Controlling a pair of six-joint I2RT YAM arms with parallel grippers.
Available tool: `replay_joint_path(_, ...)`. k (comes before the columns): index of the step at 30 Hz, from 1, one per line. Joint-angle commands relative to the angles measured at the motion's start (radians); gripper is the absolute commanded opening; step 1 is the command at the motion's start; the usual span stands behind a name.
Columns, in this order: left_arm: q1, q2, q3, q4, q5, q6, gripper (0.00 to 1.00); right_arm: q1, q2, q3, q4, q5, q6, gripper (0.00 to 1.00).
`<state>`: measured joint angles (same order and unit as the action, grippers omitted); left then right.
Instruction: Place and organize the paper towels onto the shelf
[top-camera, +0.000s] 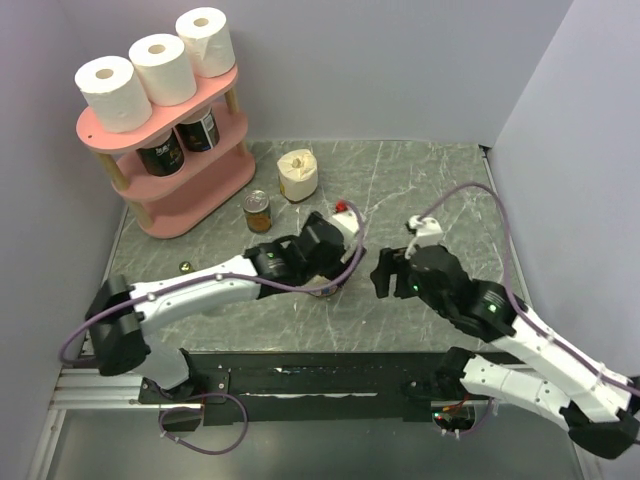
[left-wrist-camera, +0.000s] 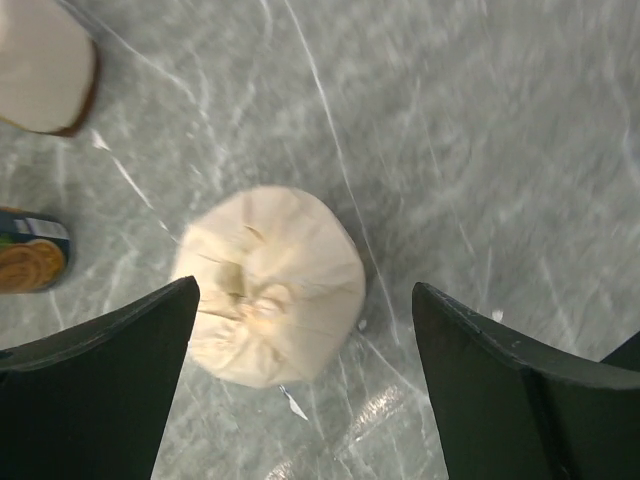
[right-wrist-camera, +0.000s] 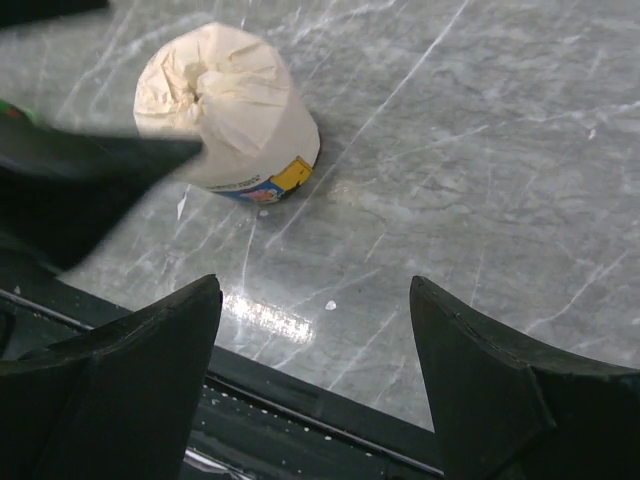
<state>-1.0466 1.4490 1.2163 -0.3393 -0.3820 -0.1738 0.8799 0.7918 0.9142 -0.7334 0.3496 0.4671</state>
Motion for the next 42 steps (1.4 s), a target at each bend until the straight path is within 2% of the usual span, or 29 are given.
replay_joint_path(1,-0.033,0.062,0.063,-0.012,-0.003,0.031,0.93,-0.004,-0.126,-0.024,0.006,0.068,0.048,0.84)
replay_joint_path(9,-0.035,0.149,0.083,-0.033,0.011,0.04,0.89,-0.004,-0.293,-0.054,-0.017,0.134,0.058,0.84)
replay_joint_path(19,-0.027,0.221,0.022,0.02,0.012,0.046,0.84,-0.004,-0.295,-0.06,-0.017,0.14,0.067,0.85)
replay_joint_path(30,0.0,0.263,0.005,0.0,0.035,0.019,0.67,-0.004,-0.272,-0.035,0.005,0.141,0.044,0.85)
replay_joint_path(37,0.011,0.235,0.011,-0.027,0.012,0.017,0.43,-0.004,-0.266,-0.04,0.012,0.14,0.038,0.85)
replay_joint_path(42,0.022,0.189,0.066,-0.078,-0.029,0.051,0.38,-0.004,-0.278,-0.049,0.015,0.14,0.039,0.86)
